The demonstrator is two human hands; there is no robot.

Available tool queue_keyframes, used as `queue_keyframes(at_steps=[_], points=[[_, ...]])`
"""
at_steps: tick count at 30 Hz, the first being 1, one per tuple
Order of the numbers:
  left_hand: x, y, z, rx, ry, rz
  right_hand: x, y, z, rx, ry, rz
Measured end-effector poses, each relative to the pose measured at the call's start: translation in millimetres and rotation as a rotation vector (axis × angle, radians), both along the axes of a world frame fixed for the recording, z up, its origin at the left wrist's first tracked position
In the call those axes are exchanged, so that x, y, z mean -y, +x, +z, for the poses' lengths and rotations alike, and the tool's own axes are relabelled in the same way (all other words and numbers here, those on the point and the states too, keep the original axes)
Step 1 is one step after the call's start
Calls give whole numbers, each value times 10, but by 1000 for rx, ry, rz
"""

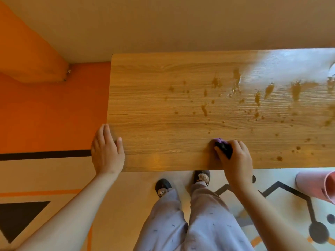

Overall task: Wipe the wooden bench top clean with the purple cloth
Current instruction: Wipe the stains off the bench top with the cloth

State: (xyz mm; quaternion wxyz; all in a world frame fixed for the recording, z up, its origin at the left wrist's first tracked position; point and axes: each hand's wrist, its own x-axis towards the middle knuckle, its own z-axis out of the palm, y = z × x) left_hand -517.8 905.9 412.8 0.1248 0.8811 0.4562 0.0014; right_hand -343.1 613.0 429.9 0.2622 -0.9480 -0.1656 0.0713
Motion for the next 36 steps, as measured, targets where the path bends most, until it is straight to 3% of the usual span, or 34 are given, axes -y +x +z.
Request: queue_keyframes(at_steps=[4, 8, 12, 19, 23, 28, 32, 36], points=[[77, 375, -106, 61, -47, -241, -343, -248, 13, 5, -21, -23], [118, 463, -199, 82, -27, -198, -1134, -675, -104, 48, -2, 256], [120, 459, -197, 118, -1, -189, -1357, -530, -102, 65, 26, 304], [137, 470, -191, 140, 1, -172, -378, 170, -45, 11, 21, -172], [114, 469, -205, 156, 3, -169, -390, 43, -41, -20, 12, -340], [115, 473, -196, 133, 16, -176, -1265, -532, -110, -74, 110, -26], [116, 470, -208, 126, 24, -174, -1726, -522, -95, 30, 86, 209], [117, 462, -214, 124, 25, -180, -1431, -85, -89, 2, 109, 72]])
